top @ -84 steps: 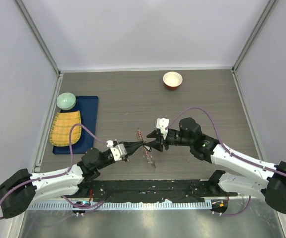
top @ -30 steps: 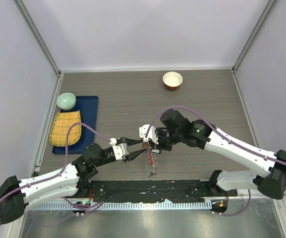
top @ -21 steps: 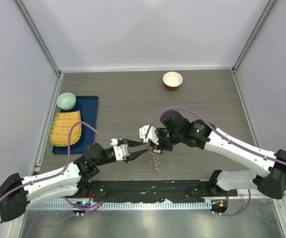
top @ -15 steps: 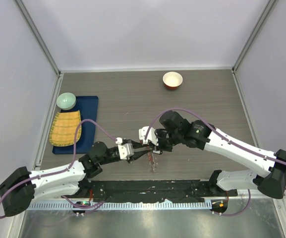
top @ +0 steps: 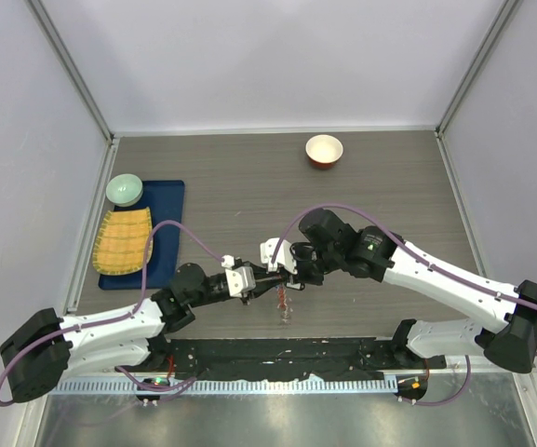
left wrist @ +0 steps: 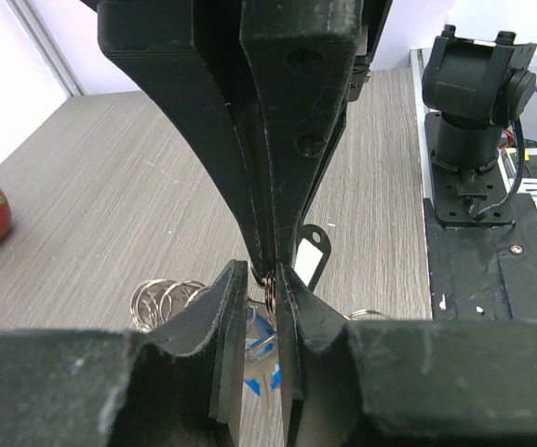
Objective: Put the keys on the keyring
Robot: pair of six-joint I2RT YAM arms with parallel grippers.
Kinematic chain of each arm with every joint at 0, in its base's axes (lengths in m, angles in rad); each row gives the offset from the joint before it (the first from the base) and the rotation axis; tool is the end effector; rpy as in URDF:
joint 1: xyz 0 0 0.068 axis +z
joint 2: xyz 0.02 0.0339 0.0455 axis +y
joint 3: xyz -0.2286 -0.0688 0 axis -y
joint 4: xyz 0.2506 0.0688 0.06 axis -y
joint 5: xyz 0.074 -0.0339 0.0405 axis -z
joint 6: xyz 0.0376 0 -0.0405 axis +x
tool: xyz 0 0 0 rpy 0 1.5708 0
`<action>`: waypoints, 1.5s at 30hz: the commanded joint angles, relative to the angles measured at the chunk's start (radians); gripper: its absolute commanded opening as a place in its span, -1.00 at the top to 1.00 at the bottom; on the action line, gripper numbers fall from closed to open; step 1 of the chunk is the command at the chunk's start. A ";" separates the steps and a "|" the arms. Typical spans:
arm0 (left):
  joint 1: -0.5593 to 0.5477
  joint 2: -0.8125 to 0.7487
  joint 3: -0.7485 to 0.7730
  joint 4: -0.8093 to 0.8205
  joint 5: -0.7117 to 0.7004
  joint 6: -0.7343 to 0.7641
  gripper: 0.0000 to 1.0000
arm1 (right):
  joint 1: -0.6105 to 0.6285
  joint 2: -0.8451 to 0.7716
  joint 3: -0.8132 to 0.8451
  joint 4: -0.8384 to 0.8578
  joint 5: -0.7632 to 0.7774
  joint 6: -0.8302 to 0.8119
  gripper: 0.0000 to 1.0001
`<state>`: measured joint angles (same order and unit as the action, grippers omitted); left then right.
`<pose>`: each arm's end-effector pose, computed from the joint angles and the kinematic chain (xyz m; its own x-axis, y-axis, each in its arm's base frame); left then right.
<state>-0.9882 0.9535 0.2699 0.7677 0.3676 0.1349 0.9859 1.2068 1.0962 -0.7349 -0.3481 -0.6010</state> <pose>0.1145 -0.1983 0.1973 0.1771 -0.0407 -0.9834 0.9612 0.2219 0.1639 0.1366 0.2296 0.2773 0.1731 -0.7014 -0.6915 -0.9831 -0.0804 -0.1646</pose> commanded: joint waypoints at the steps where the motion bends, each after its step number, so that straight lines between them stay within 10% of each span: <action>1: 0.000 0.002 0.045 0.018 0.001 -0.004 0.60 | 0.008 -0.013 0.045 0.046 0.000 -0.010 0.99; 29: 0.000 0.034 0.115 -0.172 0.033 -0.018 1.00 | 0.013 -0.046 0.027 0.083 0.027 0.009 0.99; 45: 0.002 -0.045 0.019 0.002 -0.185 -0.038 1.00 | 0.013 -0.162 -0.130 0.239 0.179 0.196 0.86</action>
<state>-0.9913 0.9367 0.3119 0.6991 0.2779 0.1036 0.9951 1.1007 1.0000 -0.5804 -0.2173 -0.4797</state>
